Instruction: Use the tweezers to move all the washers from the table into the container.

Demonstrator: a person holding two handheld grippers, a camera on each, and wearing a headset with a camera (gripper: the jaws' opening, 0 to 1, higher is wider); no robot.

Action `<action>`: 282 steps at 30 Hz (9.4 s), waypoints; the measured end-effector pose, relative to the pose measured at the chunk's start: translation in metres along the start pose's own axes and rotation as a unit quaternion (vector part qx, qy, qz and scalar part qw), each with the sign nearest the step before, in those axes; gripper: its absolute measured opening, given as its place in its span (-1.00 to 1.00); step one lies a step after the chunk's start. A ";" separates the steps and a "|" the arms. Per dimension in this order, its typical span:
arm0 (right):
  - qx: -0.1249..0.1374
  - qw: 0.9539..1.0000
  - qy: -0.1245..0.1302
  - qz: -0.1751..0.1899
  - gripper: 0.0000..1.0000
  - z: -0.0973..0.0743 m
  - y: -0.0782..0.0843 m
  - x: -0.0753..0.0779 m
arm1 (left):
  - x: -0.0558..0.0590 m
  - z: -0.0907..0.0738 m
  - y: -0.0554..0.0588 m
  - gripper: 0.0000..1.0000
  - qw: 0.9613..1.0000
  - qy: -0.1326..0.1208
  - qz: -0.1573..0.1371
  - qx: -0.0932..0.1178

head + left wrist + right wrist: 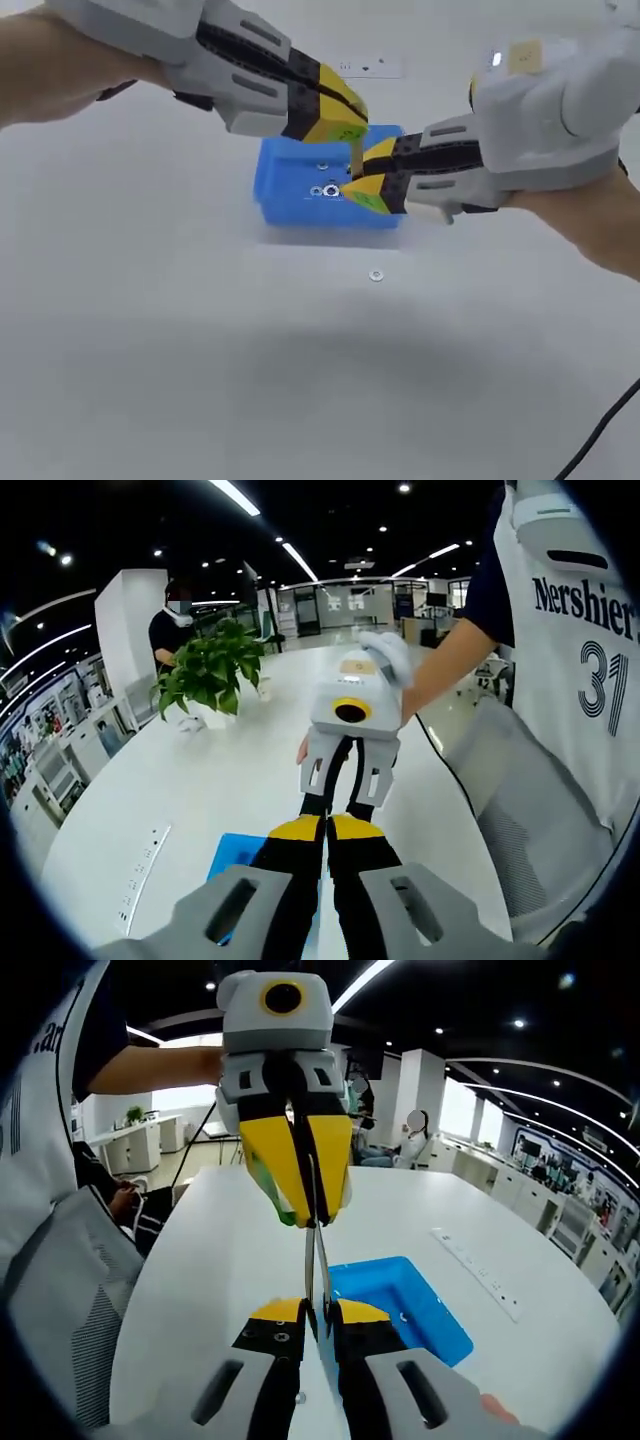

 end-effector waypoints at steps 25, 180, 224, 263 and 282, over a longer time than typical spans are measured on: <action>-0.042 0.999 -0.033 0.007 -0.76 -0.005 0.048 -0.056 | 0.049 0.028 0.038 -0.89 0.999 0.022 -0.049 -0.001; -0.047 0.999 0.007 0.007 -0.78 0.081 0.063 0.079 | -0.098 0.021 0.087 -0.89 0.996 -0.036 -0.069 -0.047; -0.011 0.999 0.025 -0.037 -0.80 0.000 -0.012 0.022 | -0.019 -0.028 0.010 -0.89 0.999 -0.043 -0.007 -0.004; -0.255 0.960 -0.075 -0.091 -0.83 0.025 0.106 -0.040 | 0.037 0.052 0.150 -0.89 0.986 0.038 -0.110 -0.120; -0.261 0.959 -0.100 -0.044 -0.79 0.027 0.103 -0.040 | 0.038 0.055 0.169 -0.88 0.977 0.030 -0.094 -0.190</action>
Point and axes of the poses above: the centre of the closed fingertips' face, and the gripper's own axes: z roughly forward along the fingers, x roughly to its right, y roughly out of its underside, the point moved 3 cm from there along -z, roughly backward along the fingers, and after that the axes turned 5 degrees about y, right-handed, at the moved point
